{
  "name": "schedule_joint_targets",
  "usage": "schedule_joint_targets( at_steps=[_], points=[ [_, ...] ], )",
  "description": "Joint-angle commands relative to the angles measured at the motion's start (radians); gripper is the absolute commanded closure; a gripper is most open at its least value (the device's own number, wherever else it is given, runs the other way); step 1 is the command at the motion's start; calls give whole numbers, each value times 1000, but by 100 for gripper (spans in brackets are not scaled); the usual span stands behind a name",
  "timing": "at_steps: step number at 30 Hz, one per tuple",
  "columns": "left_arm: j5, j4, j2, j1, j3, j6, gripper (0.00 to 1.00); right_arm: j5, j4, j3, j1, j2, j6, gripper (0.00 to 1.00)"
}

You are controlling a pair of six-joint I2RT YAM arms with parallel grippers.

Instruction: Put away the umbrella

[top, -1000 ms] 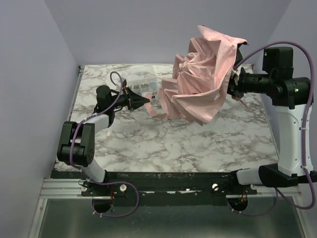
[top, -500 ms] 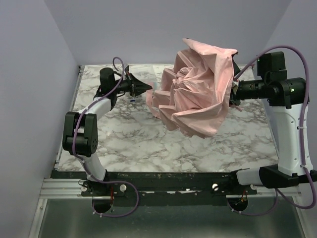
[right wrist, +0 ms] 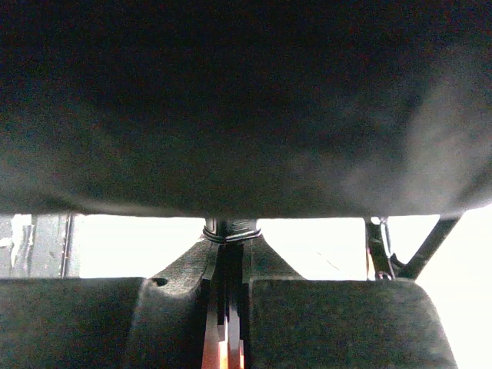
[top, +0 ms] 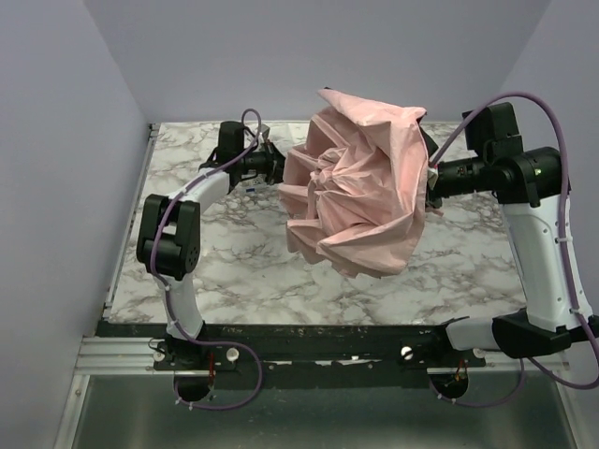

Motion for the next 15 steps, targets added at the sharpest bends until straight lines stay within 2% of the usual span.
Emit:
schedule_joint_targets(
  at_steps=[1,10,15],
  points=[
    [-35,-92,54,-1,64,63,100,-69,18,-2,21,-34,-15,100],
    [-13,-184,80,-40,197,83,100,-2,18,-153,99,-24,-36,100],
    [-1,-178,87,-70,208,87,100,91,19,-193,165,15,-30,100]
  ],
)
